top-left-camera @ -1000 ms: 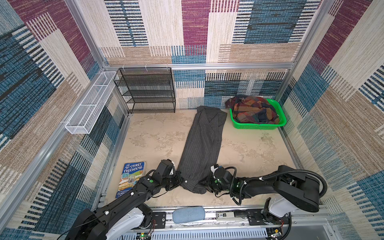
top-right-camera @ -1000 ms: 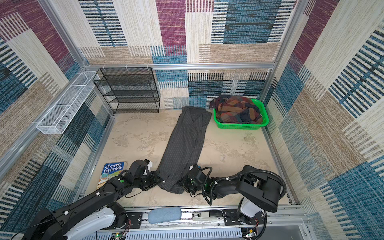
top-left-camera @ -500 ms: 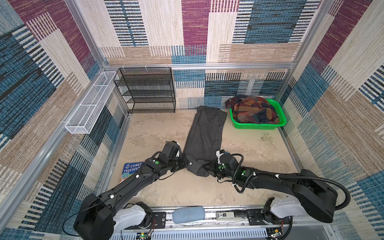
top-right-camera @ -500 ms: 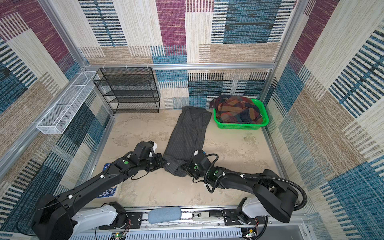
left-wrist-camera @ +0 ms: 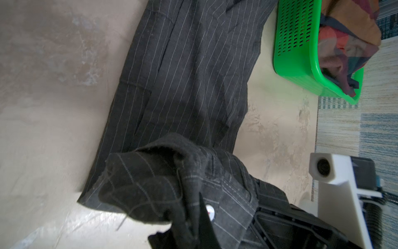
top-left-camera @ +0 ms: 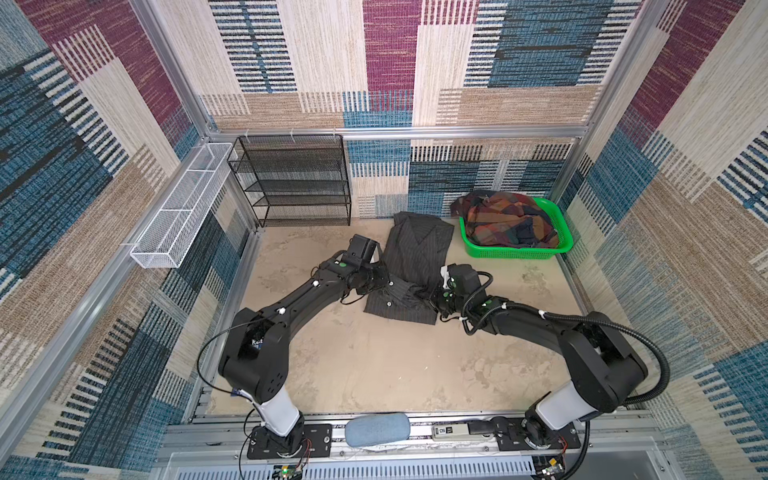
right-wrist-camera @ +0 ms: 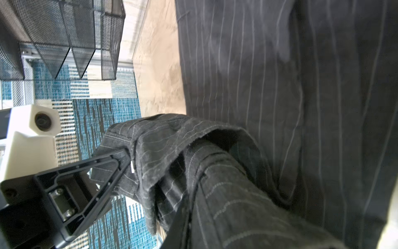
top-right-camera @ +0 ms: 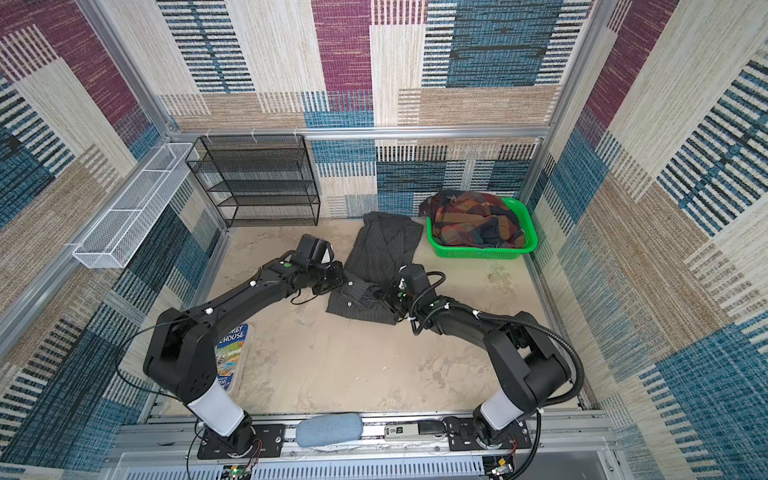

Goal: Fold and stack the long sleeve shirts

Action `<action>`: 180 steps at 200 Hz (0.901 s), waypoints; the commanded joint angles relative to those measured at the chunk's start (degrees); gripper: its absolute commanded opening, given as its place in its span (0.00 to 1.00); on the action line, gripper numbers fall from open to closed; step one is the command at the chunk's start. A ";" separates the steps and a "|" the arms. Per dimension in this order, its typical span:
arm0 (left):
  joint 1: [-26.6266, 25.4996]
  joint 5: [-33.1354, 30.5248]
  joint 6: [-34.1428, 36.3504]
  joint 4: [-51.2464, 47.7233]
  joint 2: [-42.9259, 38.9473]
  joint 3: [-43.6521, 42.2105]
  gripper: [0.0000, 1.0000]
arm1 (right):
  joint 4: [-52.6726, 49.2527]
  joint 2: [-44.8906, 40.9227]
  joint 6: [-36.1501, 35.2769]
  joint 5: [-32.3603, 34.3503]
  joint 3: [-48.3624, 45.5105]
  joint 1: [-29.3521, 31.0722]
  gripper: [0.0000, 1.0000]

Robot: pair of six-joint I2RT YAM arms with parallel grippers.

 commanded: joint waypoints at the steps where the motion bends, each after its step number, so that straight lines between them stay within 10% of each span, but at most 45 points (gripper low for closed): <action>1: 0.71 2.06 1.92 -1.77 4.34 4.13 0.00 | 0.42 2.61 -2.39 -3.64 1.77 -2.02 0.16; 18: 1.02 3.03 2.10 -3.24 9.10 8.34 0.01 | 1.48 4.98 -2.50 -4.73 2.79 -3.66 0.30; 65: 3.01 1.80 0.72 -4.50 17.25 18.52 0.69 | 0.01 5.62 -5.70 -3.24 6.63 -4.74 0.72; 81: 3.49 1.82 1.55 -5.66 18.86 23.56 0.73 | -1.83 3.57 -7.06 -1.43 6.96 -4.80 0.77; 149: 6.20 5.29 2.99 -9.86 21.95 36.78 0.87 | -7.82 -6.32 -10.78 3.13 5.00 -3.95 0.78; 180: 6.54 3.39 3.15 -10.47 14.87 27.60 0.77 | -13.53 -1.21 -16.12 1.28 9.78 -0.69 0.55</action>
